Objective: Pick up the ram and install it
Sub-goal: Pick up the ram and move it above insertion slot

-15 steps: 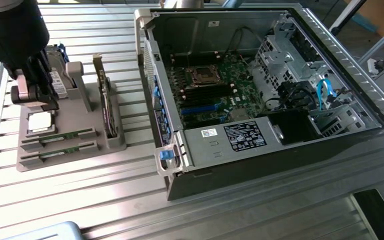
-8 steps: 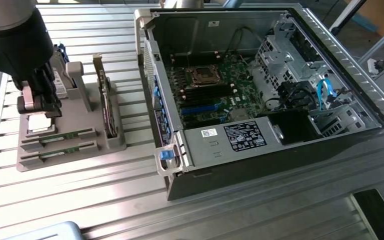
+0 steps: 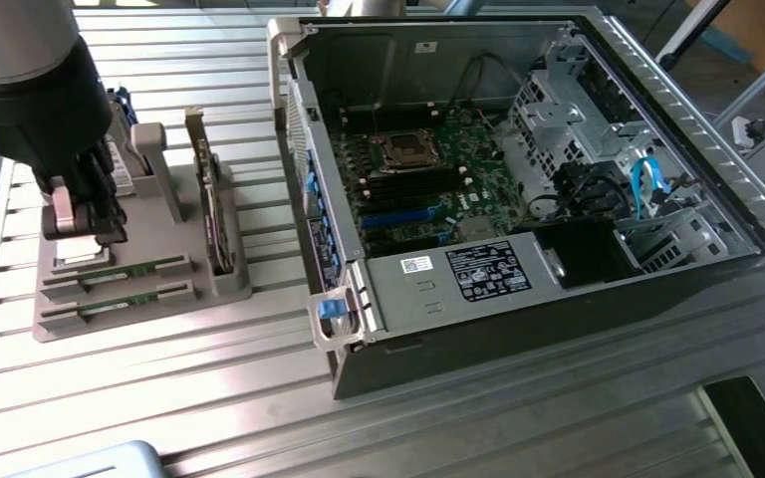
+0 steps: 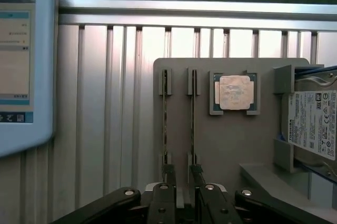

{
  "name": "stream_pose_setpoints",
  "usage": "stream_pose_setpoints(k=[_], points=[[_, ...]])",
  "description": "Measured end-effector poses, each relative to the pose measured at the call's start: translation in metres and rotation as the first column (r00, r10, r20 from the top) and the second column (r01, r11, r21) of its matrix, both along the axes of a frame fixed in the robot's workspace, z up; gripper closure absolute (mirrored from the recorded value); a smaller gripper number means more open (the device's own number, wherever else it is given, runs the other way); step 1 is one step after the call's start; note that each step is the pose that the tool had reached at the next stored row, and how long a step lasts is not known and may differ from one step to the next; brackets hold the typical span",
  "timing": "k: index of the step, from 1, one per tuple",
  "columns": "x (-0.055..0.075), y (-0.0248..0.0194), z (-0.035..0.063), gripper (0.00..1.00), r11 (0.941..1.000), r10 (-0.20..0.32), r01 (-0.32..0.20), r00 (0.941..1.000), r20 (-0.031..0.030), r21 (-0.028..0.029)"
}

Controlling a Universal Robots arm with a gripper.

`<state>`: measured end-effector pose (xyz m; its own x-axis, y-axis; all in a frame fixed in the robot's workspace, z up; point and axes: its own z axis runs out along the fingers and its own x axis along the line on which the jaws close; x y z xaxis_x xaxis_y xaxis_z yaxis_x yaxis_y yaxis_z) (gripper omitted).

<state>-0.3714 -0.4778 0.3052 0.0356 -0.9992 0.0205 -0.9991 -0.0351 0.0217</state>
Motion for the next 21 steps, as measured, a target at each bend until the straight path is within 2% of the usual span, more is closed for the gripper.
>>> stream_pose_setpoints(k=[6, 21], points=[[0.0, -0.0038, -0.0146, 0.75, 1.0, 0.0, 0.0, 1.0, 0.0, 0.0], [0.0, -0.0121, -0.0389, 0.75, 1.0, 0.0, 0.0, 1.0, 0.0, -0.0001]])
